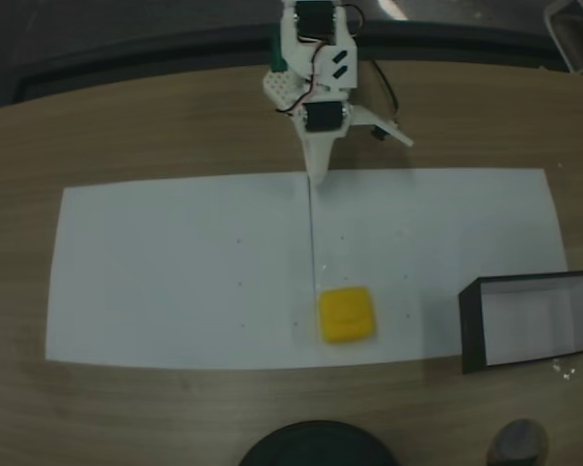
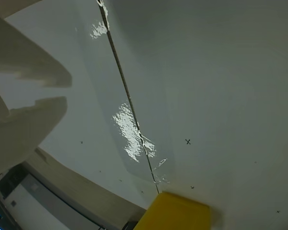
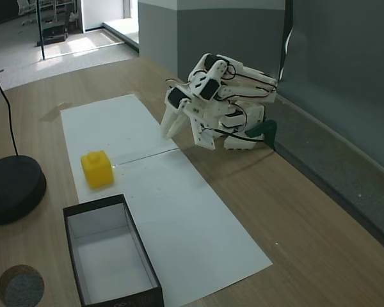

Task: Grab a yellow square and put it in the box.

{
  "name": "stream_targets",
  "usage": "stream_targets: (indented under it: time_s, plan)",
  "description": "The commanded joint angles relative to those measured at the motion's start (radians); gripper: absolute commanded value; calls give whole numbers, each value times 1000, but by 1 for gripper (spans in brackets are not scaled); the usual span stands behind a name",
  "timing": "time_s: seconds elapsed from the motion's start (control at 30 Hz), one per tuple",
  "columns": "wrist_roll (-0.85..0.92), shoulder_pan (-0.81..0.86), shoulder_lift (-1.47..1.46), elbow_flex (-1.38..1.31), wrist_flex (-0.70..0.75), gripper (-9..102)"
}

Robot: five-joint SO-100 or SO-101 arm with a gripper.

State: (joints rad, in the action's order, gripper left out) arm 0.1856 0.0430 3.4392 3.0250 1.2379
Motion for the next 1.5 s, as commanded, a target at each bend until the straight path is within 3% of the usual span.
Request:
stream_targets:
  time_s: [0.0,0.67,0.8,0.97,1.3,1.47]
  plan:
    - [-101,5,38,-21,54,0]
    - [-97,-3,38,-20,43,0]
    - [-94,6,38,-17,-117,3]
    - [-71,-21,38,-87,-310,18]
    - [-69,-101,8,-308,-411,24]
    - [-69,-103,-261,-459,-460,24]
